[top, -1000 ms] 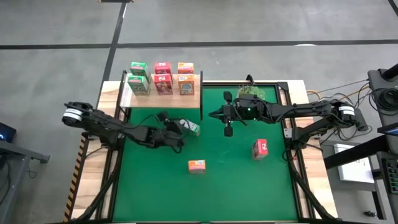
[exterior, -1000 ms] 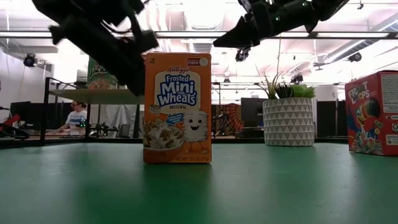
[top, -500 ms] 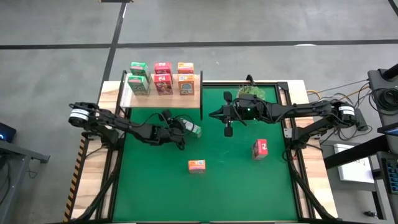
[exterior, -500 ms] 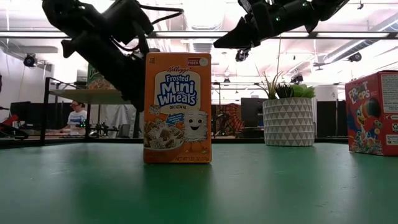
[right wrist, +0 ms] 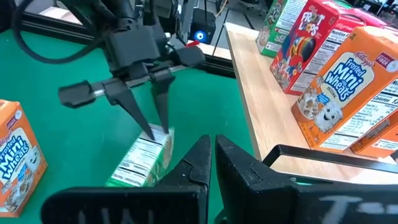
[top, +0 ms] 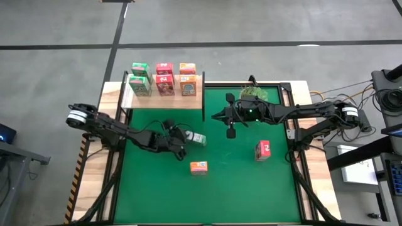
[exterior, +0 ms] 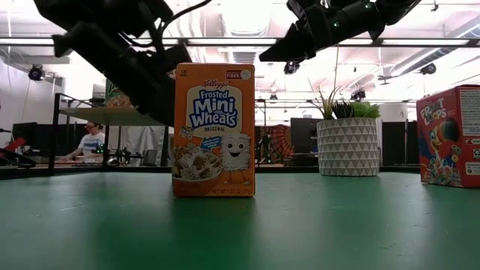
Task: Stack cereal on shelf
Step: Put the green cereal box on the shelf aligned with other green cereal boxes
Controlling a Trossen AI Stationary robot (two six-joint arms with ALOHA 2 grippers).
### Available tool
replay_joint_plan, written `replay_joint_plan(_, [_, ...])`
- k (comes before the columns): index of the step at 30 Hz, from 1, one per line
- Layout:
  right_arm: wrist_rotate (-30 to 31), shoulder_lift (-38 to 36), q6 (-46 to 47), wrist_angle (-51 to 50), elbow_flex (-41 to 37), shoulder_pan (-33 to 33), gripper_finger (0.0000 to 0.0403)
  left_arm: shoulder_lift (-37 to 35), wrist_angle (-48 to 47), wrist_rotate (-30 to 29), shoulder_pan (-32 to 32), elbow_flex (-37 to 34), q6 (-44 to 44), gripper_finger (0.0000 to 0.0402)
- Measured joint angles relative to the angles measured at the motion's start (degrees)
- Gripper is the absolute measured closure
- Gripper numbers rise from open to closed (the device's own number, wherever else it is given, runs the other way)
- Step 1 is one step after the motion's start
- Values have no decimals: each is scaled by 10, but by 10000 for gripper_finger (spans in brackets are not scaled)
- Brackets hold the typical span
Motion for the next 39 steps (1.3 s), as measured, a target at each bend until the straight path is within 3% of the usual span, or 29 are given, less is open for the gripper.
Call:
replay_joint_plan(9, [0, -4, -1, -20, 0, 0, 390, -27, -65, 3, -49, 0, -47, 326])
replay_joint_plan(21, [0, -15, 14, -128, 0, 0, 390, -75, -67, 7, -68, 0, 42, 326])
replay_joint_plan(26, [0, -14, 18, -132, 0, 0, 390, -74, -67, 132, -68, 0, 34, 323])
replay_joint_plan(29, [0, -14, 20, -130, 0, 0, 390, -66, -68, 169, -70, 0, 25, 303])
replay_joint_plan(35, [0, -12, 27, -129, 0, 0, 390, -48, -79, 148, -71, -1, 30, 236])
replay_joint_plan(39, [0, -12, 27, -128, 0, 0, 390, -32, -83, 148, -71, -1, 26, 221])
